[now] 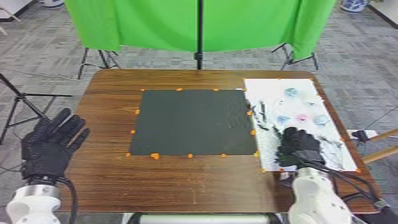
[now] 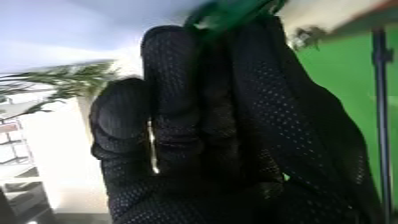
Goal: Arrange flowers
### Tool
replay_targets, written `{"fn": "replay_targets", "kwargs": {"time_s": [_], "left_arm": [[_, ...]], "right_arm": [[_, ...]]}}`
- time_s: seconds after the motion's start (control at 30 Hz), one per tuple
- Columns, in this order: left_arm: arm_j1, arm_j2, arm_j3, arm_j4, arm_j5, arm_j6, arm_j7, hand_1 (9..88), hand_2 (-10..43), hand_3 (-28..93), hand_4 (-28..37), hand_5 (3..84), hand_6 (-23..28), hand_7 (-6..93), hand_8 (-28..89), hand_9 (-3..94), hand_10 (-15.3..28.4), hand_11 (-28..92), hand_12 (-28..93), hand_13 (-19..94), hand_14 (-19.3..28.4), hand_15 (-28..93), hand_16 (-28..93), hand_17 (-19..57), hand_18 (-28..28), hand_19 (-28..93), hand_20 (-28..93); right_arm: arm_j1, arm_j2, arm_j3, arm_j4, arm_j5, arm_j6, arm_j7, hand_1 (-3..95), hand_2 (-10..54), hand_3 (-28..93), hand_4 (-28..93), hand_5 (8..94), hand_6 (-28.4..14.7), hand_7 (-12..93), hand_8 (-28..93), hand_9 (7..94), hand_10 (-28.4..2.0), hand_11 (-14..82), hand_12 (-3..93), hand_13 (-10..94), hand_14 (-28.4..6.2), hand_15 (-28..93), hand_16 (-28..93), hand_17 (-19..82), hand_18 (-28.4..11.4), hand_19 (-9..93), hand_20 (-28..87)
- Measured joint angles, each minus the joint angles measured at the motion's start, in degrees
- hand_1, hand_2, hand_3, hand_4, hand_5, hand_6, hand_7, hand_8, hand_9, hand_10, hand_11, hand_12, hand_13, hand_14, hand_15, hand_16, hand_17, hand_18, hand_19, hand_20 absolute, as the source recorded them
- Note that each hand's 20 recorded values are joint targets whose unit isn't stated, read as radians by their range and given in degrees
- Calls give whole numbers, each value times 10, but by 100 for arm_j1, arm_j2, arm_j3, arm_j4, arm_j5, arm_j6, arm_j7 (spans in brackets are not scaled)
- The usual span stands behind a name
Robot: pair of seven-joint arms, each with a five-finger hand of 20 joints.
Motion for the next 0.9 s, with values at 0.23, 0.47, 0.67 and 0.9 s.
{"fn": "replay_targets", "kwargs": {"time_s": [0.23,0.47,0.67,0.9], "left_arm": [[-16,-10,-11,80,-35,-213,-102,269,114,748,-267,442,74,150,-85,385,158,226,142,233,138,346,-46,-50,136,356,169],[-16,-12,-10,140,38,-531,-140,273,116,738,-265,426,70,138,-82,371,155,205,138,230,130,307,-43,-51,137,339,161],[-43,-13,39,304,95,-1030,-120,273,116,735,-263,424,69,136,-80,369,152,198,139,232,128,297,-33,-49,137,331,161],[-173,34,176,338,77,-981,-78,274,116,735,-262,425,68,138,-82,371,152,198,140,234,128,298,-29,-48,138,328,163]], "right_arm": [[-22,7,-116,-45,-6,217,-140,659,-95,670,-267,652,10,635,159,838,-98,215,546,780,-44,420,481,443,-224,873,386],[371,71,-778,-220,102,643,-251,653,-95,677,-257,649,9,627,179,843,-99,203,561,781,-44,415,491,445,-225,877,382],[1465,-79,-1530,-245,1121,497,-338,651,-95,676,-249,649,7,627,182,840,-98,203,564,781,-46,419,488,446,-226,881,381],[2596,-498,-2353,29,1072,441,-767,651,-95,673,-243,648,8,626,181,841,-97,205,562,782,-45,423,485,449,-226,887,377]]}}
